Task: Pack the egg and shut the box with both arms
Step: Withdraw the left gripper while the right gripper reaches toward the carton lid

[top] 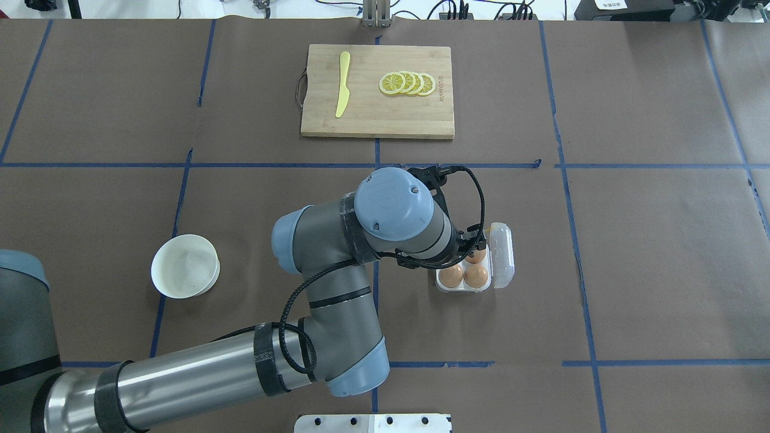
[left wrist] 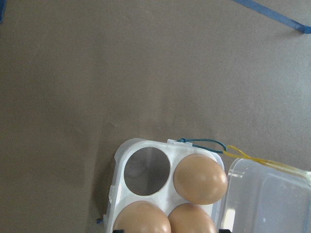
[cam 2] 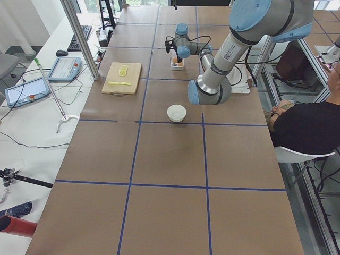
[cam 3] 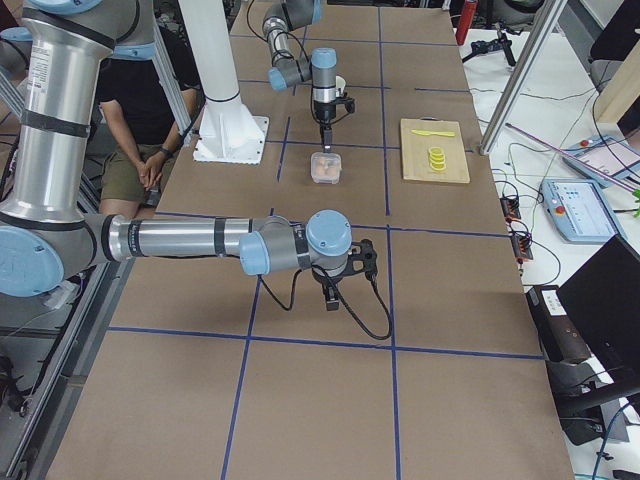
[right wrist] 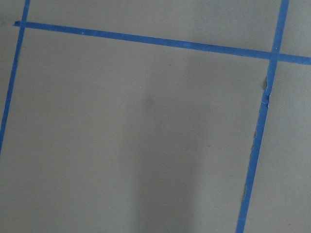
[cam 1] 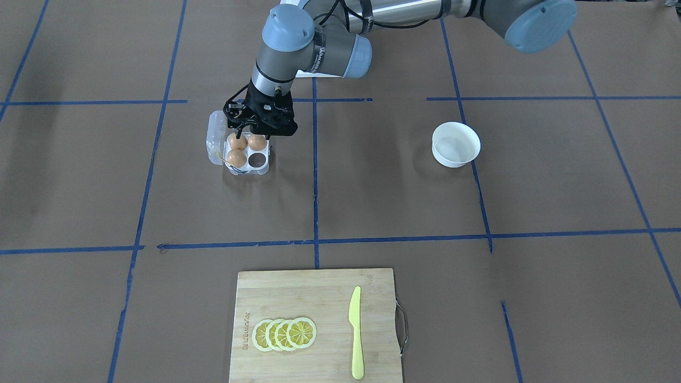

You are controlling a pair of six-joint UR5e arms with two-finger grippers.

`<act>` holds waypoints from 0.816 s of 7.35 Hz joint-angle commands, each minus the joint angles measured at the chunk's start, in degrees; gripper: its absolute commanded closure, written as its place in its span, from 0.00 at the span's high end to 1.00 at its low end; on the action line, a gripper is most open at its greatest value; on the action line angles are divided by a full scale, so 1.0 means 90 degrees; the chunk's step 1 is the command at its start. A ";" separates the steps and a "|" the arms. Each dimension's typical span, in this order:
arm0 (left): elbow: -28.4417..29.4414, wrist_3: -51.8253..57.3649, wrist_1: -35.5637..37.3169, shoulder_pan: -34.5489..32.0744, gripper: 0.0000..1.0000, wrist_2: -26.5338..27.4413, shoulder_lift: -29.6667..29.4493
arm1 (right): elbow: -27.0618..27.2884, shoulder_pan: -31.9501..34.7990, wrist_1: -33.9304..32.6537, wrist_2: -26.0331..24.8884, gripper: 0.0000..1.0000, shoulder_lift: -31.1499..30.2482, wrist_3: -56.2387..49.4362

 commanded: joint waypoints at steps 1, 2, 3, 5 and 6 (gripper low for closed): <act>-0.1447 0.0939 0.0851 -0.0239 0.71 -0.0005 0.0926 | 0.0095 -0.0518 0.0912 0.0001 1.00 0.0025 0.1521; -0.1947 0.1391 0.1147 -0.0443 0.71 -0.0015 0.1307 | 0.0105 -0.1112 0.2080 -0.0066 1.00 0.0035 0.3060; -0.2503 0.1792 0.1160 -0.0658 0.71 -0.0025 0.1939 | 0.0115 -0.1775 0.3252 -0.0376 1.00 0.0074 0.4564; -0.3084 0.2409 0.1150 -0.1147 0.71 -0.0035 0.2812 | 0.0329 -0.3249 0.3801 -0.1506 1.00 0.0783 0.6776; -0.3075 0.2459 0.1150 -0.1167 0.71 -0.0035 0.2912 | 0.0407 -0.3981 0.3791 -0.2189 1.00 0.1193 0.7570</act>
